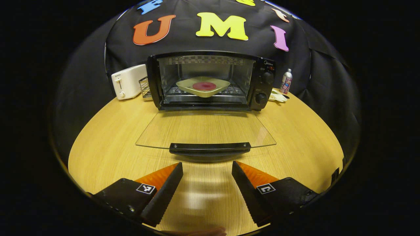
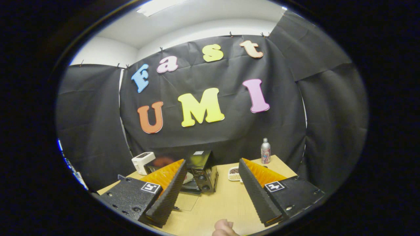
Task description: Open the electric oven with the left hand, put the food in, and close the electric oven.
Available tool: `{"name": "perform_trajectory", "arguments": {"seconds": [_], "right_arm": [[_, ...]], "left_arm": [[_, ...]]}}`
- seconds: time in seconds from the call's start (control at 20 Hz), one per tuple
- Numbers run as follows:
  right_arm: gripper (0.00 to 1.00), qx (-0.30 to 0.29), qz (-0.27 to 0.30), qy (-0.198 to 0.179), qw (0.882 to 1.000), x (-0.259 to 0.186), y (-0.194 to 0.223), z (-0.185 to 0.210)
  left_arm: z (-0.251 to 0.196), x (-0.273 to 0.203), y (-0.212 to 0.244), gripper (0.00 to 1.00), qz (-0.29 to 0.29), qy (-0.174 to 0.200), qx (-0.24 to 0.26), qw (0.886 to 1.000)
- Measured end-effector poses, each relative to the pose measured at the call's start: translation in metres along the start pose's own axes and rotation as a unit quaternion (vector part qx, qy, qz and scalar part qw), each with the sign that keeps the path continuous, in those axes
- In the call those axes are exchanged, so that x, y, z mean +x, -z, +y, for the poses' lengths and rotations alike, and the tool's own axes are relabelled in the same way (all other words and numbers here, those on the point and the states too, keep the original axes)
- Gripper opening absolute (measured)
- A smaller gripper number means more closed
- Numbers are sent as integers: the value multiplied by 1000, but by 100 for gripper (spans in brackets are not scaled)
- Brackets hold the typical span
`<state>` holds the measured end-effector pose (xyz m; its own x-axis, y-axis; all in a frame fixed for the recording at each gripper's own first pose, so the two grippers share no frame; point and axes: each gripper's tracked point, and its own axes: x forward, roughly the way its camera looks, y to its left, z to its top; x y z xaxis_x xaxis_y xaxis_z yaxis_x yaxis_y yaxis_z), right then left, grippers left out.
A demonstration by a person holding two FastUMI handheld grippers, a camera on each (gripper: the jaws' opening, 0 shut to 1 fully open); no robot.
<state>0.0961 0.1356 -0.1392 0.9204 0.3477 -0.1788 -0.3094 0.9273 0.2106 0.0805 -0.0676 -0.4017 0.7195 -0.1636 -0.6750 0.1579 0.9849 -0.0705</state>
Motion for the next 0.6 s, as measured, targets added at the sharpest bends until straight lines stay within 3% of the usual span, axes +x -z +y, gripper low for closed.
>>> {"name": "perform_trajectory", "arguments": {"seconds": [0.1, 0.15, 0.35, 0.4, 0.45, 0.6], "right_arm": [[100, -25, -2, -8, 1000, -1, -8, 2], [95, -33, -2, -12, 999, -3, -10, 6], [96, -48, 0, -23, 999, -7, -12, 8], [95, -50, 1, -25, 998, -7, -12, 7], [96, -50, 0, -24, 998, -7, -12, 4], [100, -46, 1, -19, 999, -5, -11, -3]], "left_arm": [[0, 11, 2, 96, 18, -8, 0, 1000], [1, 14, 4, 96, 27, -14, 1, 1000], [-4, 22, 7, 97, 47, -9, 3, 999], [-4, 23, 8, 89, 52, -10, 2, 999], [-4, 24, 7, 98, 54, -9, 0, 998], [-5, 24, 7, 100, 56, -7, 1, 998]]}}
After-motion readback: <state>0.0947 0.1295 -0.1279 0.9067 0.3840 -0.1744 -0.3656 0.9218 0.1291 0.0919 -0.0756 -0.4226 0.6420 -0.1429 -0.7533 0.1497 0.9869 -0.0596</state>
